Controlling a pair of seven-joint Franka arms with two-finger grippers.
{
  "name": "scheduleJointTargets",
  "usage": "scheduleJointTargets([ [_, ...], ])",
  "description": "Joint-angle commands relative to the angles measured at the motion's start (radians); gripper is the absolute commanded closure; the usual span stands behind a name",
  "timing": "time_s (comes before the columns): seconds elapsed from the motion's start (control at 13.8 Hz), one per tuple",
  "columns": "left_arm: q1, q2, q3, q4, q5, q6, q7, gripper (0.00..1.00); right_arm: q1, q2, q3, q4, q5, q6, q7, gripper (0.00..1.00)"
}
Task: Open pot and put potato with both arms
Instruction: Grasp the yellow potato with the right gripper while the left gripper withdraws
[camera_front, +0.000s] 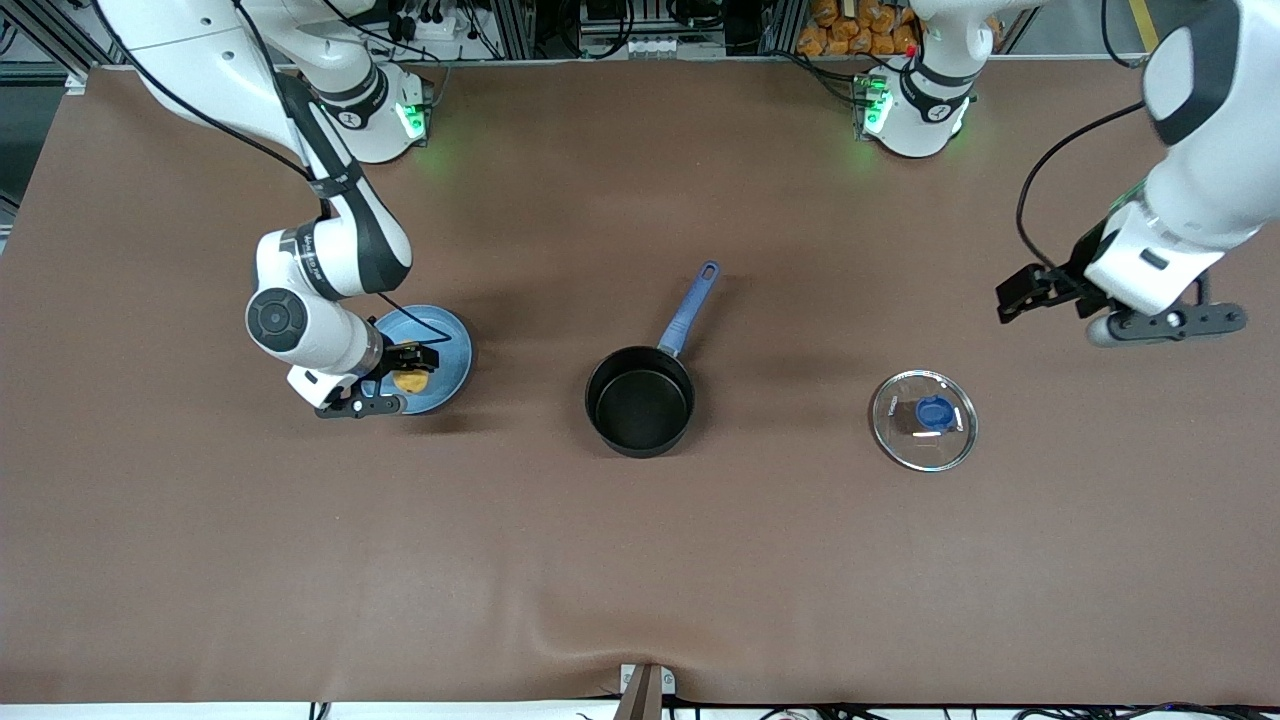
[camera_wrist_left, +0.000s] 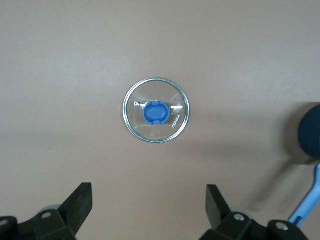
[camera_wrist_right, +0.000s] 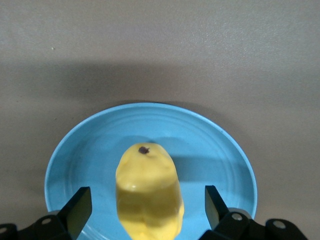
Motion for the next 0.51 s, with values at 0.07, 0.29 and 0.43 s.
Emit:
scheduleJointTargets([
  [0.07, 0.001, 0.031, -0.005, 0.149, 0.003, -0.110, 0.048, 0.00, 0.008, 0.018, -0.005, -0.029, 0.015, 0.063, 0.008, 0.00],
  [0.29, 0.006, 0.019, -0.003, 0.178, 0.003, -0.179, 0.085, 0.00, 0.011, 0.028, -0.005, -0.043, 0.015, 0.088, 0.008, 0.13],
  [0.43, 0.006, -0.025, 0.006, 0.178, 0.003, -0.179, 0.085, 0.00, 0.011, 0.024, -0.005, -0.046, 0.015, 0.088, 0.010, 0.49],
])
